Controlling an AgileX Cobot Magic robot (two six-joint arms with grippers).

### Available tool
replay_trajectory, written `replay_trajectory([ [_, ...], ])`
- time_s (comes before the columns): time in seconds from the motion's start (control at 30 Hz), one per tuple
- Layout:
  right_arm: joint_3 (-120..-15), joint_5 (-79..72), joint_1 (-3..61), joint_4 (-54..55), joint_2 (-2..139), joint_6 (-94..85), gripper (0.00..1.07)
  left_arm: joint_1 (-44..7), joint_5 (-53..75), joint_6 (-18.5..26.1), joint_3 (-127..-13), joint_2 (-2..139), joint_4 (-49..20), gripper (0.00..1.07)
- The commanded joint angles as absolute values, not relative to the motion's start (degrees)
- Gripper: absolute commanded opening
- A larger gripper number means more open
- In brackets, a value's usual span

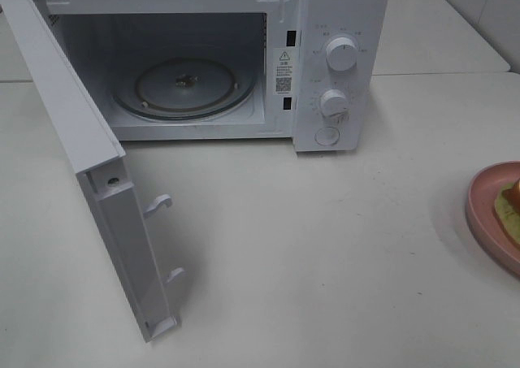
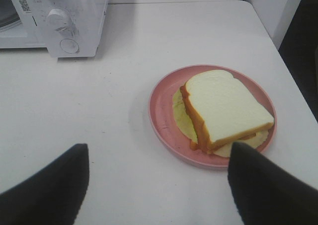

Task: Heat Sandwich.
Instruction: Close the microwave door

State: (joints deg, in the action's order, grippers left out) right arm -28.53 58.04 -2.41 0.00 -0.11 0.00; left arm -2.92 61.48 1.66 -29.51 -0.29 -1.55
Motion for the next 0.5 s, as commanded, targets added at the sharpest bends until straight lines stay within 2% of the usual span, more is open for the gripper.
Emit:
replay_trajectory([
  [0.03,-28.36,57.12,-2.64,0.57,-1.83,-0.57,0.75,-2.69,61.25,1.26,-29.45,-0.69,-1.95,0.97],
  [0.5,-28.36,57.12,-2.64,0.57,-1.83,-0.57,0.75,-2.69,61.25,1.26,-29.45,-0.69,-1.95,0.97],
])
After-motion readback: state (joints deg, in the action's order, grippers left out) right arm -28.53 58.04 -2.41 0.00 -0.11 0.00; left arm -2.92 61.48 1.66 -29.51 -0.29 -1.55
